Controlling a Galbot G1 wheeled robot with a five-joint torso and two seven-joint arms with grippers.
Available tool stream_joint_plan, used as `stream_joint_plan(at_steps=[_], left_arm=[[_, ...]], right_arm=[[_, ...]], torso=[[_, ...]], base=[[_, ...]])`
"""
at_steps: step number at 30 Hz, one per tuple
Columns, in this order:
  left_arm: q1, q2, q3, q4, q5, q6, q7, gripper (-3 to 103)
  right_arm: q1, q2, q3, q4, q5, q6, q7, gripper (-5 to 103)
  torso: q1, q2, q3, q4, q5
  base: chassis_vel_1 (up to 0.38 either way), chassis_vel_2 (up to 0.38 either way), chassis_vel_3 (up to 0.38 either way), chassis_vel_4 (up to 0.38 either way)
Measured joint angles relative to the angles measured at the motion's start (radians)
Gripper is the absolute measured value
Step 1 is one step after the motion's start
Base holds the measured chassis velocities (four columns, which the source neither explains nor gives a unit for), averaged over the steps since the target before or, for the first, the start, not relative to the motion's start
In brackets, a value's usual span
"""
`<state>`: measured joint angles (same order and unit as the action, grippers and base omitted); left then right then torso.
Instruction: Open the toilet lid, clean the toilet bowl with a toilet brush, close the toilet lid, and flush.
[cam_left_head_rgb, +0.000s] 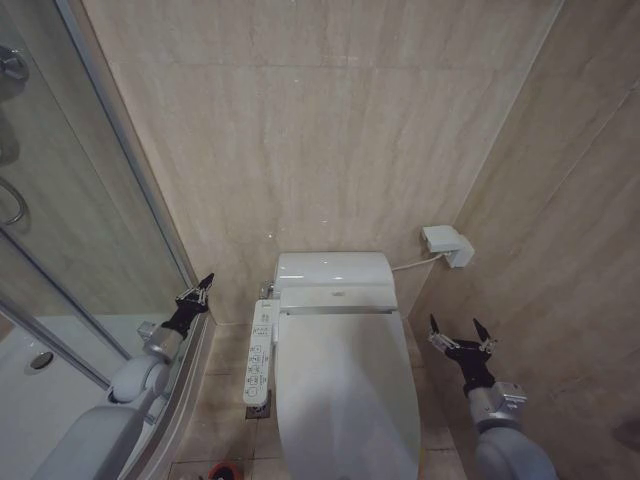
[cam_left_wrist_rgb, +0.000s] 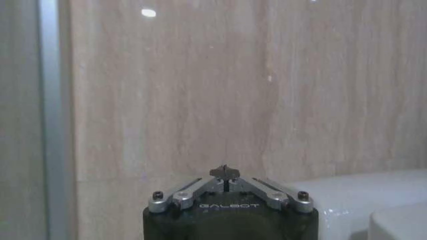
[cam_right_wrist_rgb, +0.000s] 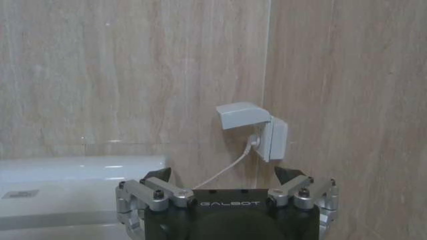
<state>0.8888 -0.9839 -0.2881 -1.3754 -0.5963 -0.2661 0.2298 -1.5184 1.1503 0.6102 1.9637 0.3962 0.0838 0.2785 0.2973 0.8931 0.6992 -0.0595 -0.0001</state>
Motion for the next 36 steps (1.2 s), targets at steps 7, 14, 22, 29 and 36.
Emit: stream_joint_plan(at_steps=[7, 14, 22, 29, 36], left_arm=[[-0.111, 0.006, 0.112, 0.12, -0.001, -0.044, 0.085, 0], [-0.255, -0.024, 0.247, 0.274, -0.004, -0.092, 0.168, 0], [-0.379, -0.066, 0.325, 0.462, -0.002, -0.145, 0.247, 0], [-0.441, -0.094, 0.384, 0.523, -0.002, -0.147, 0.29, 0], [-0.449, -0.109, 0.403, 0.521, -0.001, -0.138, 0.311, 0]], right_arm=[[0.0, 0.0, 0.0, 0.0, 0.0, 0.0, 0.0, 100], [0.0, 0.0, 0.0, 0.0, 0.0, 0.0, 0.0, 100], [0.0, 0.0, 0.0, 0.0, 0.0, 0.0, 0.0, 100], [0.0, 0.0, 0.0, 0.0, 0.0, 0.0, 0.0, 100], [0.0, 0.0, 0.0, 0.0, 0.0, 0.0, 0.0, 100]], torso=[[0.0, 0.0, 0.0, 0.0, 0.0001], [0.0, 0.0, 0.0, -0.0001, 0.0003], [0.0, 0.0, 0.0, -0.0001, 0.0001], [0.0, 0.0, 0.0, 0.0001, 0.0002], [0.0, 0.0, 0.0, -0.0001, 0.0002]], base=[[0.0, 0.0, 0.0, 0.0], [0.0, 0.0, 0.0, 0.0], [0.0, 0.0, 0.0, 0.0], [0.0, 0.0, 0.0, 0.0], [0.0, 0.0, 0.0, 0.0]])
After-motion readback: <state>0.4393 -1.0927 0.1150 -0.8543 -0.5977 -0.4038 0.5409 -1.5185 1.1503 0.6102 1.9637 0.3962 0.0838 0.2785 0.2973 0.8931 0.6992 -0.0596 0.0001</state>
